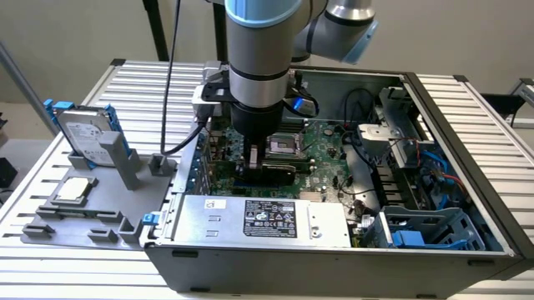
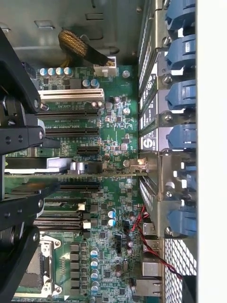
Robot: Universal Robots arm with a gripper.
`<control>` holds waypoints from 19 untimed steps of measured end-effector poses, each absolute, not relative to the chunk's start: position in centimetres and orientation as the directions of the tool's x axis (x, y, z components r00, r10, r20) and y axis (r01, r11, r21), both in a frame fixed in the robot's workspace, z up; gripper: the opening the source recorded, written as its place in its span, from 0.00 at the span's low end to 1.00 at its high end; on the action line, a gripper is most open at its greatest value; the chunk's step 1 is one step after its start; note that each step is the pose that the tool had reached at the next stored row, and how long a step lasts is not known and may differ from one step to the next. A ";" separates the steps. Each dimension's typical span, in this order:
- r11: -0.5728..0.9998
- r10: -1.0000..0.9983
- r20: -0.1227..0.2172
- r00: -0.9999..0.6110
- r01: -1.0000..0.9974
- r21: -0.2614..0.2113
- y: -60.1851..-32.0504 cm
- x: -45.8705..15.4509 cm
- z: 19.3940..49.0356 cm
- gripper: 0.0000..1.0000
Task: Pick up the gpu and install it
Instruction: 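Insert the gpu into the slot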
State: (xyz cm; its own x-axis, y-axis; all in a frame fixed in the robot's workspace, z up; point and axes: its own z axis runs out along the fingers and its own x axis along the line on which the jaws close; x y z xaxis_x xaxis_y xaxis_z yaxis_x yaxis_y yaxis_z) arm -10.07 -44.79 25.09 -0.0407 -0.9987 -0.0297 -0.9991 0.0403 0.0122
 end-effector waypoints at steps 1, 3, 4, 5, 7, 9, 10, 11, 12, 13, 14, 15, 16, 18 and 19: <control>0.040 -0.999 -0.030 -0.041 -0.999 0.012 -44.8 -10.1 25.3 0.41; 0.040 -0.999 -0.030 -0.041 -0.999 0.013 -44.8 -10.1 25.9 0.41; 0.040 -0.999 -0.029 -0.041 -0.999 0.013 -44.8 -10.1 26.4 0.41; 0.040 -0.999 -0.030 -0.041 -0.999 0.013 -44.8 -10.1 26.9 0.41; 0.040 -0.999 -0.030 -0.041 -0.999 0.013 -44.8 -10.1 27.8 0.41; 0.040 -0.999 -0.030 -0.041 -0.999 0.013 -44.8 -10.1 28.7 0.38; 0.040 -0.999 -0.030 -0.041 -0.999 0.013 -44.7 -10.1 29.0 0.38; 0.040 -0.999 -0.030 -0.041 -0.999 0.013 -44.7 -10.1 29.2 0.32; 0.040 -0.999 -0.030 -0.041 -0.999 0.013 -44.7 -10.1 29.2 0.26; 0.040 -0.999 -0.030 -0.041 -0.999 0.013 -44.7 -10.1 29.2 0.26; 0.040 -0.999 -0.030 -0.041 -0.999 0.013 -44.6 -10.1 29.2 0.20; 0.040 -0.999 -0.030 -0.041 -0.999 0.013 -44.6 -10.1 29.2 0.14; 0.040 -0.999 -0.030 -0.041 -0.999 0.013 -44.5 -10.1 29.1 0.14; 0.040 -0.999 -0.030 -0.041 -0.999 0.013 -44.3 -10.1 28.9 0.11; 0.040 -0.999 -0.030 -0.041 -0.999 0.013 -44.3 -10.1 28.7 0.11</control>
